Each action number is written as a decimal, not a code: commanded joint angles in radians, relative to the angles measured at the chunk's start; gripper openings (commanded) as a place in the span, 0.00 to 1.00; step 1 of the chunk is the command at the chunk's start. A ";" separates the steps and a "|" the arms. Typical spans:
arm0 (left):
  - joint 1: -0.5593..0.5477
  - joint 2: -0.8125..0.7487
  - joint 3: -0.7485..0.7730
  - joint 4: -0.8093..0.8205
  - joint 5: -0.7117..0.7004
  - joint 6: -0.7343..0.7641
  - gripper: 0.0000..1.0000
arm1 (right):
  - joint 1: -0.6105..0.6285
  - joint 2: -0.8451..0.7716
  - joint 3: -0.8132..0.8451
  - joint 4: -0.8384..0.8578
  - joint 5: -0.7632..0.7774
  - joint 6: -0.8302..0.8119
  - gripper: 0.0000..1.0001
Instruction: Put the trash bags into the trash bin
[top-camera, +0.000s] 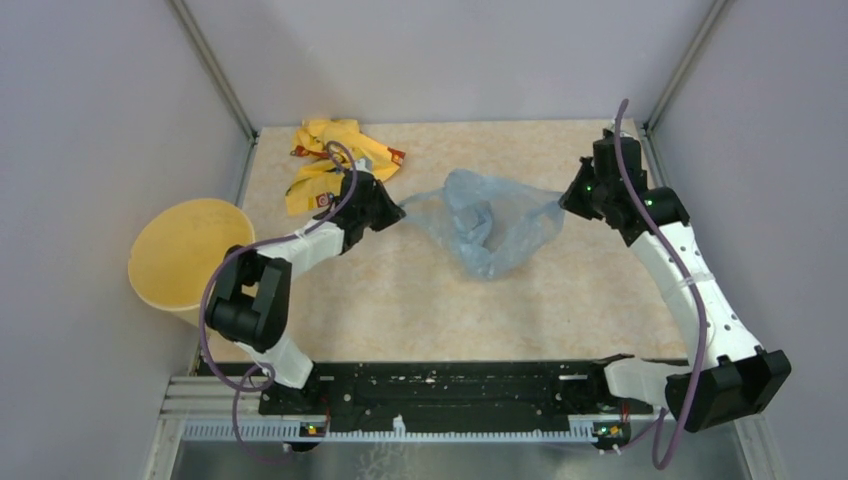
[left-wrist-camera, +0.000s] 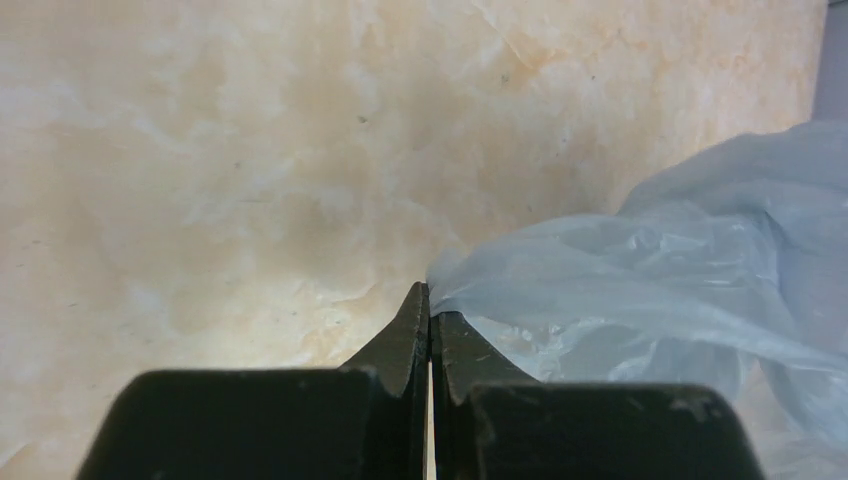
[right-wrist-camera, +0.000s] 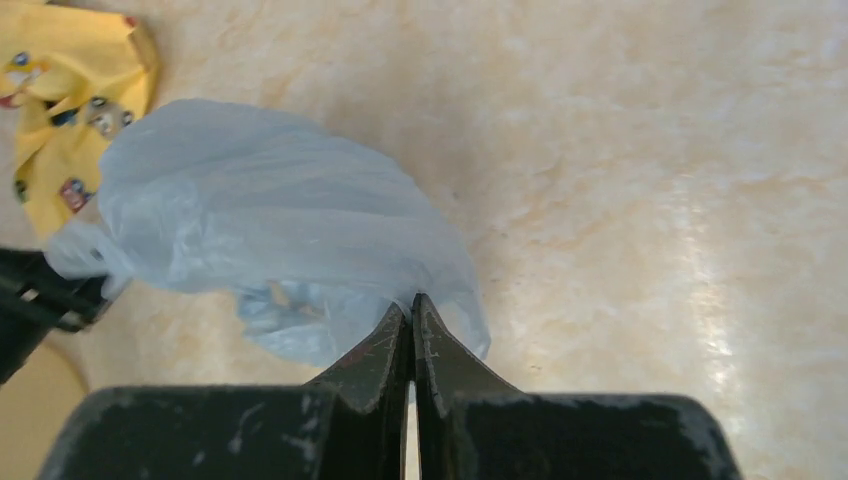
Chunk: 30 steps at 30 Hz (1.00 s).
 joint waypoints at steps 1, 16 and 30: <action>0.016 -0.076 -0.017 -0.084 -0.027 0.074 0.00 | -0.036 -0.028 0.028 -0.054 0.178 -0.071 0.00; -0.089 -0.289 -0.021 -0.209 0.196 0.176 0.00 | 0.147 0.028 0.031 -0.029 0.118 -0.119 0.34; -0.165 -0.372 -0.080 -0.235 0.142 0.094 0.00 | 0.275 -0.104 -0.051 -0.130 0.254 -0.002 0.71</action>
